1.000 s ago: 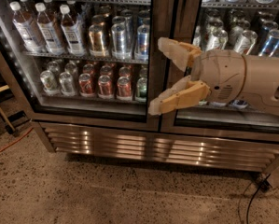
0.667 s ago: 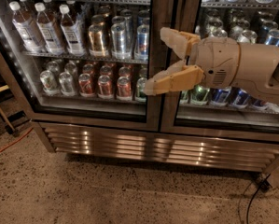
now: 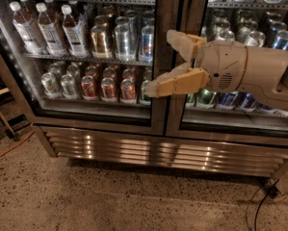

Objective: Open left fridge door

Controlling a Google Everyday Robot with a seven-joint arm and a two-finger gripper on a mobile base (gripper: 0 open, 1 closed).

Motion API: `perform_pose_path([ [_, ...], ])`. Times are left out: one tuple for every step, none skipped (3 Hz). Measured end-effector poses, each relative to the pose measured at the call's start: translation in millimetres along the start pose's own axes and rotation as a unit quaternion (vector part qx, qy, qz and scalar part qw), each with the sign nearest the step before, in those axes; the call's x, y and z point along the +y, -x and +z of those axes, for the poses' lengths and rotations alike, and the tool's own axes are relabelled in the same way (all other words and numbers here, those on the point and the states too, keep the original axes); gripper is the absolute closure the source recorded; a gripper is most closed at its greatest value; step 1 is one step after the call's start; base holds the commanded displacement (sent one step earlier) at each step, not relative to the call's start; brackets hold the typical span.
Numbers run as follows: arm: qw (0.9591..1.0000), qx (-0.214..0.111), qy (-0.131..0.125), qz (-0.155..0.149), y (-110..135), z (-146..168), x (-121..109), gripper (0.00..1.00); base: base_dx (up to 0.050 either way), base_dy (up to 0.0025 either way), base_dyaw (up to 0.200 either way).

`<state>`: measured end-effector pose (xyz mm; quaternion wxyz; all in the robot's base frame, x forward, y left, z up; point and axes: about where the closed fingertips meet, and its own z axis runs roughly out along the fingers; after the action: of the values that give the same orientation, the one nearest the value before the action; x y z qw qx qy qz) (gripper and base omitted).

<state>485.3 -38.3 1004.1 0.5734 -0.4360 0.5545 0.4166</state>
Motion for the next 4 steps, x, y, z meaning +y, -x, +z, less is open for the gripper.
perform_pose_path([
  [0.9984, -0.012, -0.055, -0.001, 5.1, -3.8, -5.5, 0.0, 0.0, 0.0, 0.0],
  [0.9984, -0.012, -0.055, -0.001, 5.1, -3.8, -5.5, 0.0, 0.04, 0.00242, 0.12],
  [0.9984, -0.012, -0.055, -0.001, 5.1, -3.8, -5.5, 0.0, 0.038, -0.00246, -0.125],
  [0.9984, -0.012, -0.055, -0.001, 5.1, -3.8, -5.5, 0.0, 0.044, 0.00206, 0.094],
])
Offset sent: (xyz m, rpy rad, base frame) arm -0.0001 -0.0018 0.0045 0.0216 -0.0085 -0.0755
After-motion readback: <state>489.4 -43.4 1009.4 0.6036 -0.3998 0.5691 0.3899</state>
